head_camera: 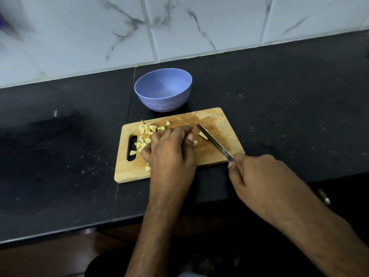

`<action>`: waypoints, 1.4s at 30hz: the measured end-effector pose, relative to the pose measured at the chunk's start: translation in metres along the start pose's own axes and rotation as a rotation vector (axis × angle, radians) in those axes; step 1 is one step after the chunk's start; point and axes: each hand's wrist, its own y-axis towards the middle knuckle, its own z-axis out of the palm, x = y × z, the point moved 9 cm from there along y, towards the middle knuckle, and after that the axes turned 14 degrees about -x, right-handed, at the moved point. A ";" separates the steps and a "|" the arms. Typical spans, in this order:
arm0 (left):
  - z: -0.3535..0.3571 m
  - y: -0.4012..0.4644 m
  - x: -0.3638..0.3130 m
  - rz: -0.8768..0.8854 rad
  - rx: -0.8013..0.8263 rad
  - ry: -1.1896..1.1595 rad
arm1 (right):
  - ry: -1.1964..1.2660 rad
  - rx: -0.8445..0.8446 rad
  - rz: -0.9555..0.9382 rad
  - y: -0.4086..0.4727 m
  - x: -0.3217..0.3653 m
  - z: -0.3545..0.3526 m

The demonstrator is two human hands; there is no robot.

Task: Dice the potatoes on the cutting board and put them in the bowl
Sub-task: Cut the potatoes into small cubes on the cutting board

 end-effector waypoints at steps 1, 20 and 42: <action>0.000 -0.001 -0.001 0.017 0.022 0.015 | 0.003 0.002 -0.007 -0.001 0.001 -0.001; 0.001 -0.003 -0.003 0.041 0.057 0.022 | 0.004 -0.009 0.005 -0.005 0.003 -0.006; 0.005 -0.003 -0.005 0.051 0.121 -0.001 | -0.043 0.062 0.024 -0.016 0.003 -0.006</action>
